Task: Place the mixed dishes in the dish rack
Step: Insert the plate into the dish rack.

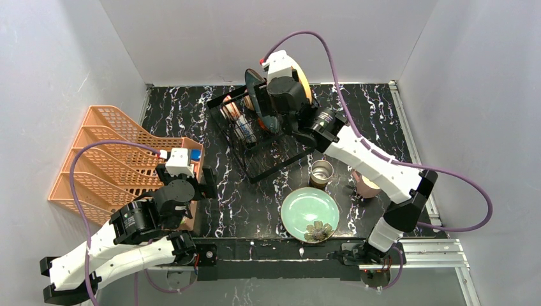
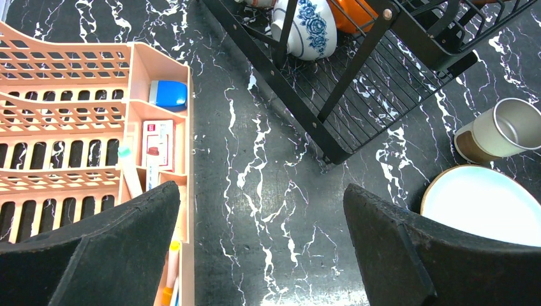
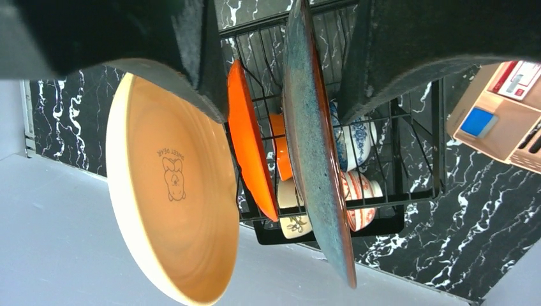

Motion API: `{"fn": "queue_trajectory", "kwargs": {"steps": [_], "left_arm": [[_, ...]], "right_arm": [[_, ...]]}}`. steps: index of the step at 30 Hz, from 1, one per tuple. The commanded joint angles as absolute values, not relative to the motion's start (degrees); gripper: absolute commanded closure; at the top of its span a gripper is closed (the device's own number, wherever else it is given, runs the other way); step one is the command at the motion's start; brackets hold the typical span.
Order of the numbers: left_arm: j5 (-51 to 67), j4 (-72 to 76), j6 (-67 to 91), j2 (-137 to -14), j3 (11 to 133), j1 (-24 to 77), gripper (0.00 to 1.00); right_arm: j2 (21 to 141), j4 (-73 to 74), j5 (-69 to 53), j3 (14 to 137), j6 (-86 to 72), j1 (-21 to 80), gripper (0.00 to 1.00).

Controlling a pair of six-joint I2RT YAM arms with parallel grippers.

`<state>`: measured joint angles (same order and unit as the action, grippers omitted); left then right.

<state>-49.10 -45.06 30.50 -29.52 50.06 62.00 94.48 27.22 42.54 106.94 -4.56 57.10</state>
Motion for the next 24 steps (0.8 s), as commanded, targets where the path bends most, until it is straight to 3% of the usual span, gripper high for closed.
{"fn": "queue_trajectory", "kwargs": {"steps": [1,10,24], "left_arm": [[-51.5,-45.44,30.67,-29.62,49.61,61.94,0.02],[-51.31,-45.44,30.76,-29.93,49.57,61.91,0.02],[-46.23,-43.16,32.22,-34.89,50.98,61.96,0.02]], "right_arm": [[92.56,26.73,41.98,111.15,-6.36,57.39,0.26],[87.06,30.03,35.0,111.22,-12.2,57.55,0.14],[68.61,45.9,32.66,97.55,-26.99,57.56,0.13]]}}
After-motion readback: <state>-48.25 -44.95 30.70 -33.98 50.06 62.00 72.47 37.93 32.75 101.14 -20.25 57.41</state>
